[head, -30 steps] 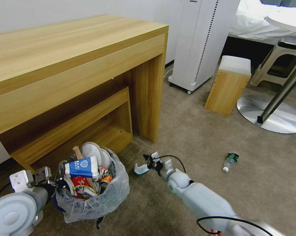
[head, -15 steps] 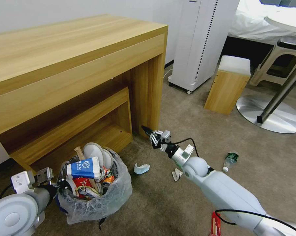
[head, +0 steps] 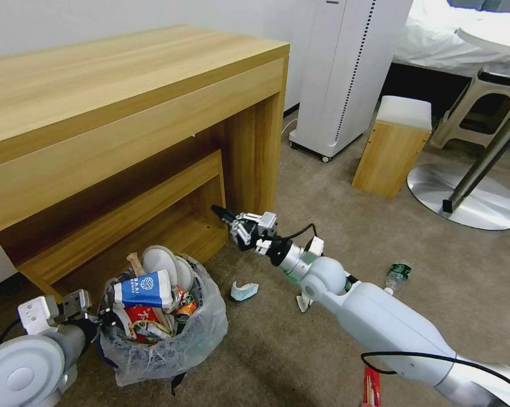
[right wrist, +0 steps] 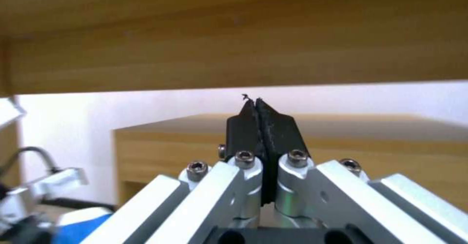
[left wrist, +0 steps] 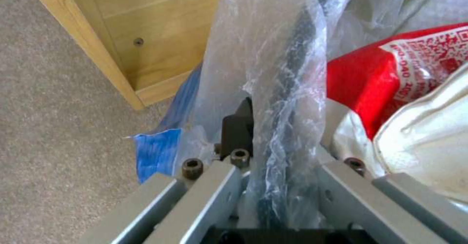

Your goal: Pick up the trash bin and place the garbage on the floor into it.

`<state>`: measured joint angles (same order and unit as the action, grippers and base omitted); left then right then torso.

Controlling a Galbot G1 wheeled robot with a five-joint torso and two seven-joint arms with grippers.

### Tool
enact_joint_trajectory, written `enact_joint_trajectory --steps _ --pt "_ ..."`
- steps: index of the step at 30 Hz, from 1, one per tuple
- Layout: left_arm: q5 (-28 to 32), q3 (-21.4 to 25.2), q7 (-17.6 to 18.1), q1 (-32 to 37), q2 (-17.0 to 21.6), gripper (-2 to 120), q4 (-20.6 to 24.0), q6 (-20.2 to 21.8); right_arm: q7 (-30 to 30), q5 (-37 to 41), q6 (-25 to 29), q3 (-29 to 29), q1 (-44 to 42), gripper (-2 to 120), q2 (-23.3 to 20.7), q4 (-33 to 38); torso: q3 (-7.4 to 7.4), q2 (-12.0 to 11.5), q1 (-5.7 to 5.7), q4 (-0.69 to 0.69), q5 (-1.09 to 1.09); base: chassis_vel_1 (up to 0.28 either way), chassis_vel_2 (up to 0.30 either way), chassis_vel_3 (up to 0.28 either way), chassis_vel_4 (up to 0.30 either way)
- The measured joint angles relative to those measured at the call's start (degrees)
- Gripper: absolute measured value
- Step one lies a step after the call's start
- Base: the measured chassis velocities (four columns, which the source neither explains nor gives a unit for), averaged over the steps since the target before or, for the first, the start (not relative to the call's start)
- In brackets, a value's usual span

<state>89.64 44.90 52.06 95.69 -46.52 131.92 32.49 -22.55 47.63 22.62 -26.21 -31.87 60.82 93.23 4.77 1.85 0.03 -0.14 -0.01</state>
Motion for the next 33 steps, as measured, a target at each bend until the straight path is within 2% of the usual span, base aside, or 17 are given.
enact_joint_trajectory --steps 1,4,12,21,24,25,28,29,31,33 --pt "0.0 0.0 0.0 0.0 0.0 0 0.0 0.0 0.0 0.0 0.0 0.0 0.0 0 0.0 0.0 0.0 0.0 0.0 0.0 0.0 0.0 0.0 0.0 0.0" --pt "-0.06 -0.02 -0.01 -0.08 -0.43 0 0.01 -0.01 1.04 0.53 -0.26 -6.63 2.74 0 3.21 -2.5 0.0 0.0 0.0 0.01 0.0 0.0 0.0 0.0 0.0" --pt "-0.32 0.34 0.11 0.48 -0.87 0 0.71 -0.11 4.57 1.33 -1.64 -12.95 3.82 0 9.51 -7.28 0.0 0.0 0.0 0.02 -0.01 0.0 0.0 0.0 0.0" --pt "-0.65 0.41 0.12 0.68 -0.92 0 0.87 -0.13 7.89 0.42 -2.26 -12.01 2.62 0 8.27 -6.25 0.0 0.0 0.0 0.01 0.0 0.0 0.0 0.0 0.0" --pt "-0.87 0.14 -0.11 0.41 -0.98 0 0.42 -0.06 16.99 -2.47 -5.48 -7.41 0.98 14 5.99 -6.33 0.0 0.0 0.0 0.02 0.01 0.0 0.0 0.0 0.0" --pt "-0.87 0.14 -0.11 0.41 -0.98 0 0.42 -0.06 16.99 -2.47 -5.48 -7.41 0.98 14 5.99 -6.33 0.0 0.0 0.0 0.02 0.01 0.0 0.0 0.0 0.0" --pt "-0.9 0.06 -0.35 0.14 -0.76 0 0.18 0.0 29.15 -0.15 -11.19 -3.13 -2.65 26 2.55 -7.06 0.0 0.0 0.0 0.0 0.02 0.0 0.0 0.0 0.0" --pt "-0.9 0.06 -0.35 0.14 -0.76 0 0.18 0.0 29.15 -0.15 -11.19 -3.13 -2.65 26 2.55 -7.06 0.0 0.0 0.0 0.0 0.02 0.0 0.0 0.0 0.0" --pt "-0.9 -0.04 -0.49 -0.04 -0.43 0 -0.08 0.02 34.78 0.6 -15.5 -0.56 -5.58 38 0.66 -7.38 0.0 0.0 0.0 -0.02 0.02 0.0 0.0 0.0 0.0" --pt "-0.9 -0.1 -0.53 -0.08 -0.38 0 -0.13 0.02 36.07 0.69 -16.72 0.05 -6.4 39 0.37 -7.64 0.0 0.0 0.0 -0.02 0.01 0.0 0.0 0.0 0.0"
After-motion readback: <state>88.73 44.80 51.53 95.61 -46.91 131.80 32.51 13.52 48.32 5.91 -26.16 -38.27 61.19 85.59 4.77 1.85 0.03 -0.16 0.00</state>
